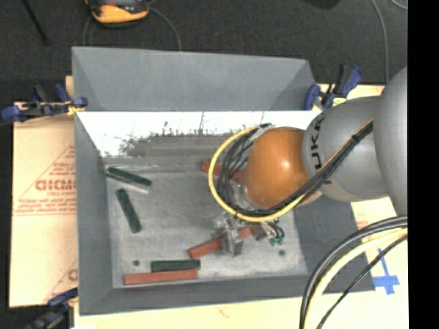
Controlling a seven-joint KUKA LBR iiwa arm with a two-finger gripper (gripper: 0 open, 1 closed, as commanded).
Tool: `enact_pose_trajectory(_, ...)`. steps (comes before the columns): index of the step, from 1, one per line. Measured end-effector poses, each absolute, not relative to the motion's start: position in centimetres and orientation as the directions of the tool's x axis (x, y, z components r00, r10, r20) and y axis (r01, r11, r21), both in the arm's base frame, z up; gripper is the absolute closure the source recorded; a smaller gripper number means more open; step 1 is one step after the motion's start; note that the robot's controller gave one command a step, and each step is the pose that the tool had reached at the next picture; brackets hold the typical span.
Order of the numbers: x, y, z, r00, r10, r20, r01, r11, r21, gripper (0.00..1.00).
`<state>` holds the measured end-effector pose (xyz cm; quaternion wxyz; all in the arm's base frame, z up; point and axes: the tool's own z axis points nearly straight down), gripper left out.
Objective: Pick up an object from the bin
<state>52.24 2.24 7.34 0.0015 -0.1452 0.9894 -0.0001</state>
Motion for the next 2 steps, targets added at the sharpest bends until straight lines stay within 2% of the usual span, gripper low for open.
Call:
enact_pose_trajectory(1,52.3,2.3,7.3,-0.958,-0.286,-0.003,-0.286,0.958,0.0,1.0)
enact_pose_trajectory(2,53.7,-0.1,17.2,-0.68,-0.733,-0.004,-0.733,0.68,-0.001,1.0)
